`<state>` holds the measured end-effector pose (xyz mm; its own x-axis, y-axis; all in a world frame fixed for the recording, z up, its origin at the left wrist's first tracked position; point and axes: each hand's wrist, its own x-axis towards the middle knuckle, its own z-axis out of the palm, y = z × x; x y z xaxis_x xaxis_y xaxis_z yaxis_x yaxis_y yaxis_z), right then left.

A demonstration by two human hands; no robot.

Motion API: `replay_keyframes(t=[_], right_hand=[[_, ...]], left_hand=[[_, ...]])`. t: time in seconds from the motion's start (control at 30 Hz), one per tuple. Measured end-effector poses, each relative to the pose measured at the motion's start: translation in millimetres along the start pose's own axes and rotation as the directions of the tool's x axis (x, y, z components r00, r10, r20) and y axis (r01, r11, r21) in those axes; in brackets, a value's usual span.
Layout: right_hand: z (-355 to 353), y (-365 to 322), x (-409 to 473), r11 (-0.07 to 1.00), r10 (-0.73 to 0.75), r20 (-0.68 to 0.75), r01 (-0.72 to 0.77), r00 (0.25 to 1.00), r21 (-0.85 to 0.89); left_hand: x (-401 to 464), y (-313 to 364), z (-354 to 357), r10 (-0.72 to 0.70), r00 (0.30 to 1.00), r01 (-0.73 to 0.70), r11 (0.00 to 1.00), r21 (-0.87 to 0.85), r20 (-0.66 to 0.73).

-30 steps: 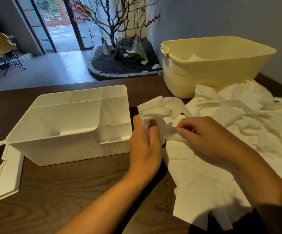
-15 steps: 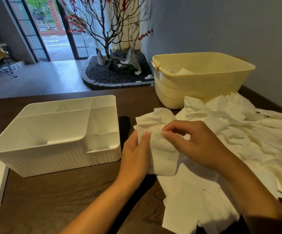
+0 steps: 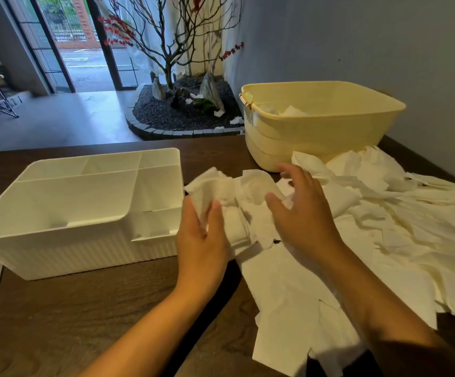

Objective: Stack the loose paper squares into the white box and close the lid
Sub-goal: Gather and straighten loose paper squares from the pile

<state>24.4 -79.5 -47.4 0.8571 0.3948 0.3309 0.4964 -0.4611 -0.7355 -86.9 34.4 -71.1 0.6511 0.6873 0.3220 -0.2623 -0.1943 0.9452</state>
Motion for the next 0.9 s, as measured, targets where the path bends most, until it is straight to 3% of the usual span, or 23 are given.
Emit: replay_keyframes(t=[0.07,0.13,0.27,0.4,0.53,0.67,0.8,0.9], right_hand=[[5,7,5,0.981,0.048,0.184,-0.012,0.982,-0.194],[10,12,7,0.974,0.059,0.279,0.006,0.959,-0.227],[13,17,13,0.988,0.120,0.205,-0.096,0.971,-0.124],[9,14,11,0.989,0.107,0.160,-0.089,0.981,-0.115],[-3,2,12,0.961,0.161,0.111,-0.182,0.981,0.210],[-23,-4,16,0.757,0.193,0.192,-0.270,0.962,0.594],[-28,-3,19,0.407,0.213,0.344,-0.403,0.914,0.820],[-31,-3,22,0.128,0.237,0.349,-0.385,0.907,0.914]], left_hand=[[0,0,1,0.025,0.998,-0.024,0.999,0.027,-0.053],[-1,0,1,0.039,0.997,-0.036,0.998,0.056,-0.067],[1,-1,1,0.049,0.997,-0.042,0.992,0.120,-0.057],[1,-4,2,0.037,0.998,-0.030,0.990,0.138,-0.046],[1,-5,1,0.041,0.998,-0.034,0.988,0.149,-0.047],[1,-4,1,0.038,0.999,-0.033,0.990,0.135,-0.036],[1,-3,2,0.032,0.999,-0.029,0.992,0.120,-0.017],[1,-3,2,0.027,1.000,-0.025,0.992,0.124,-0.015]])
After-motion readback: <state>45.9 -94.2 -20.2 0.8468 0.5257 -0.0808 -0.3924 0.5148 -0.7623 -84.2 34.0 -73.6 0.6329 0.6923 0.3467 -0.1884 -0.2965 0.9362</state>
